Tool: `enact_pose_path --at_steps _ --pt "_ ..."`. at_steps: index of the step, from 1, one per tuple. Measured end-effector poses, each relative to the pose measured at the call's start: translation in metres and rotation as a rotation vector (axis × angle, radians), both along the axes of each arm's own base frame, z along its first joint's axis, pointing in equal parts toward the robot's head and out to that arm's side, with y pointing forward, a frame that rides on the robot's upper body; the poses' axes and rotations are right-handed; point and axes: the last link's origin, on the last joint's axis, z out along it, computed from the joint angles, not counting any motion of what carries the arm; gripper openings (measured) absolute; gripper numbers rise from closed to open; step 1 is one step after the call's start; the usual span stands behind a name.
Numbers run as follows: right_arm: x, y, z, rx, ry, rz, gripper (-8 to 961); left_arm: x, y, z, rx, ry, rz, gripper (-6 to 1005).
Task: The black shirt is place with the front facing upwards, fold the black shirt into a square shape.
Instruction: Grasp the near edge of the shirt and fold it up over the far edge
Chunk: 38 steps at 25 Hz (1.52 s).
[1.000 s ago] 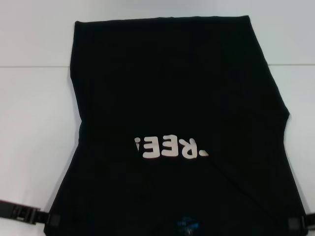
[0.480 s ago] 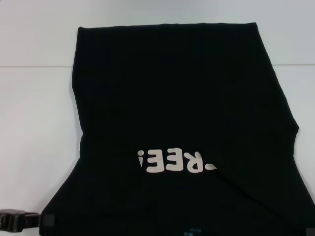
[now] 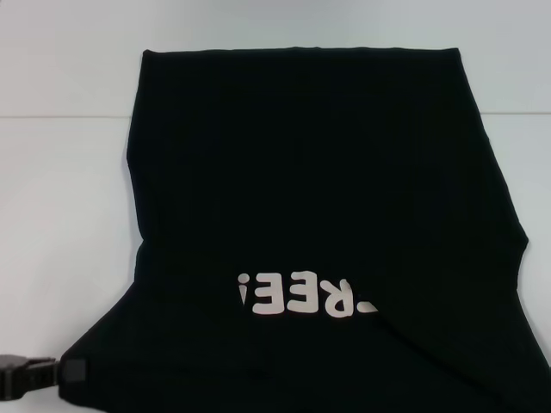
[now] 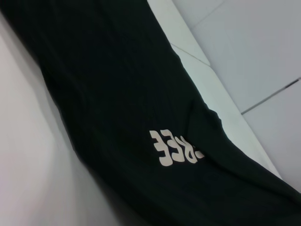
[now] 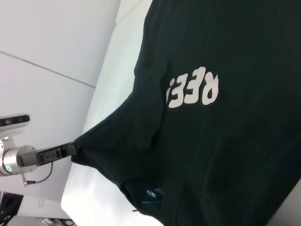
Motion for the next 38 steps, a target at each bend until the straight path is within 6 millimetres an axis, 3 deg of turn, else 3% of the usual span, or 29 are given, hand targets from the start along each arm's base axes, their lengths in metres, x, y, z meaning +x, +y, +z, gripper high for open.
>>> enact_pose_path --at_steps 6,10,15,22,27,38 --pt "0.0 -0.012 0.005 0.008 0.034 0.061 53 -0.002 -0.017 0.011 0.047 -0.04 -0.04 28" --pt "-0.004 -0.003 0.013 0.074 0.057 0.114 53 0.002 -0.011 0.017 0.109 -0.065 -0.065 29" --pt "-0.021 0.024 0.022 0.236 0.102 0.228 53 0.011 0.012 0.018 0.213 -0.094 -0.093 31" --pt "-0.04 0.061 0.012 0.324 0.082 0.317 54 0.025 0.049 0.01 0.386 -0.128 -0.092 33" --pt "-0.043 0.083 0.019 0.465 0.056 0.309 54 0.034 0.075 0.008 0.494 -0.126 -0.082 35" --pt "-0.048 0.127 0.027 0.67 -0.053 0.302 54 0.066 0.129 -0.026 0.633 -0.013 -0.145 39"
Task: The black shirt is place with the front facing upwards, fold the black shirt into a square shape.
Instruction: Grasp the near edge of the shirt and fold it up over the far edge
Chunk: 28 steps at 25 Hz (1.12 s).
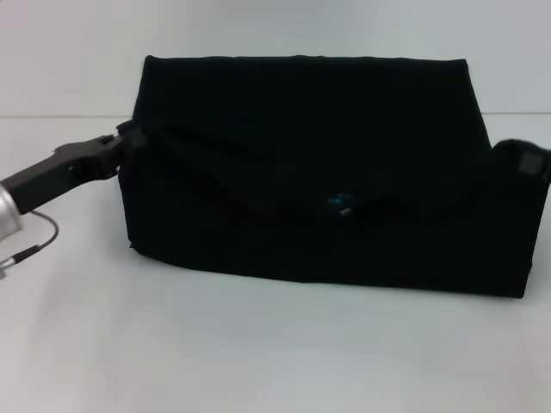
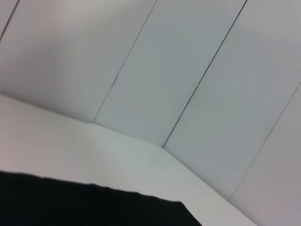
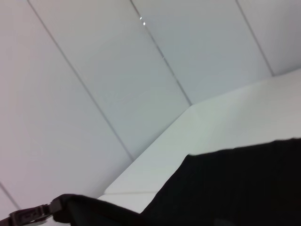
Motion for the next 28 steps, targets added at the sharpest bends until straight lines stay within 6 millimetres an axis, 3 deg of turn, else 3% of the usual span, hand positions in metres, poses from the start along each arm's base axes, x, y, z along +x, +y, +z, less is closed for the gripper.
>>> enact_pose_path --at_steps 9,19,28 --pt "-0.005 0.028 -0.009 0.132 -0.066 -0.029 54 0.012 0.022 -0.019 0.097 0.099 0.008 42" --pt "0.001 0.049 -0.045 0.23 -0.221 -0.134 54 0.012 0.042 -0.051 0.156 0.289 0.066 45" --pt "0.0 0.067 -0.058 0.313 -0.275 -0.197 53 0.015 0.051 -0.062 0.268 0.354 0.091 48"
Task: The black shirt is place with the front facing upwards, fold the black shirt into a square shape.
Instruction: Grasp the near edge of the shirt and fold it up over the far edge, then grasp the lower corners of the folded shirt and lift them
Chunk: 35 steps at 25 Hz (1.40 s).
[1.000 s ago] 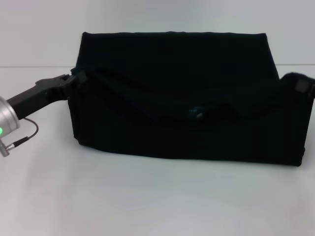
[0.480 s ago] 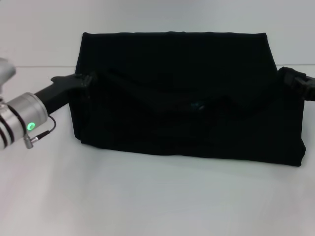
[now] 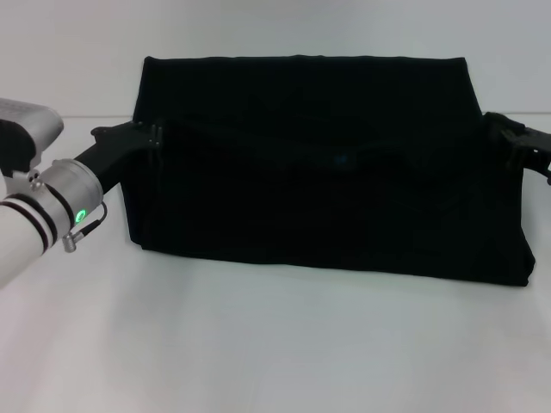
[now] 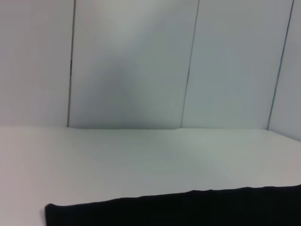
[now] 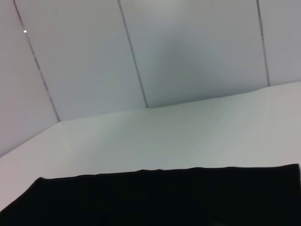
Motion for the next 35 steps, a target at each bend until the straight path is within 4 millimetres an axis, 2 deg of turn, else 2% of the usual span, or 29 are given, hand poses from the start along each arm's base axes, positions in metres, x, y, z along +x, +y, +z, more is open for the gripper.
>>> enact_pose_path --at_steps 7,14,15,19,22,23,28,29,32,35 --pt "0.0 0.009 -0.004 0.02 -0.034 -0.039 54 -0.002 0.004 -0.007 0.033 0.06 0.038 51" --pt "0.0 0.01 -0.009 0.046 -0.061 -0.034 72 -0.004 0.007 -0.011 0.043 0.09 0.072 53" --pt "0.0 0.01 -0.009 0.047 -0.061 -0.034 77 -0.004 0.007 -0.011 0.044 0.091 0.075 93" --pt "0.002 0.009 -0.008 0.053 -0.055 -0.043 353 -0.007 0.005 -0.01 0.046 0.092 0.081 252" --pt "0.006 0.008 -0.007 0.06 -0.053 -0.064 504 -0.01 0.004 -0.009 0.049 0.091 0.088 481" --pt "0.008 0.007 -0.006 0.066 -0.051 -0.074 555 -0.011 0.003 -0.008 0.054 0.088 0.093 517" --pt "0.014 -0.002 0.005 0.109 0.009 -0.063 664 -0.018 -0.008 0.002 0.109 0.011 0.067 696" --pt "0.015 -0.007 0.009 0.114 0.033 -0.044 685 -0.018 -0.013 0.007 0.127 -0.018 0.034 707" --pt "0.021 -0.023 0.032 0.128 0.123 -0.017 751 -0.021 -0.026 0.02 0.144 -0.085 -0.027 742" --pt "0.037 -0.051 0.058 0.12 0.19 -0.008 824 -0.026 -0.035 0.029 0.125 -0.123 -0.039 777"
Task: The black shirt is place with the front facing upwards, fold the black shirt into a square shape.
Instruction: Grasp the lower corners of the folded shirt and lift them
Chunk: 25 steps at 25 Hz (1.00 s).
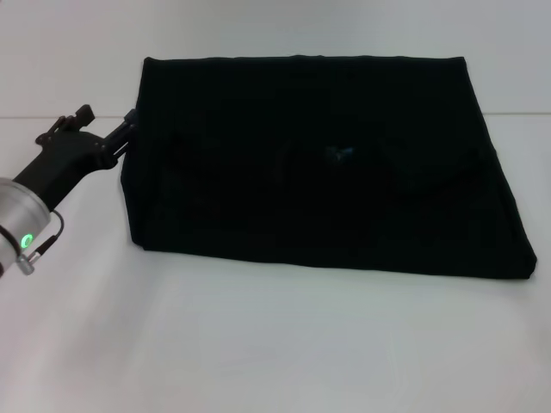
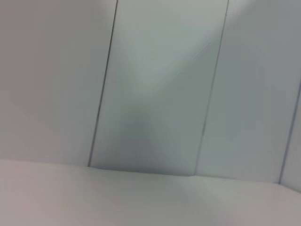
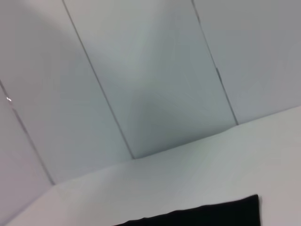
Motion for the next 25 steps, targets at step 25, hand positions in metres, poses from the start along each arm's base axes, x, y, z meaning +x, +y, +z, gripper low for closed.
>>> enact_pose_path --at_steps 25 --pt "0.021 -0.041 -0.027 -0.556 -0.137 -0.054 945 -0.025 -0.022 0.004 -0.012 0.036 0.047 801"
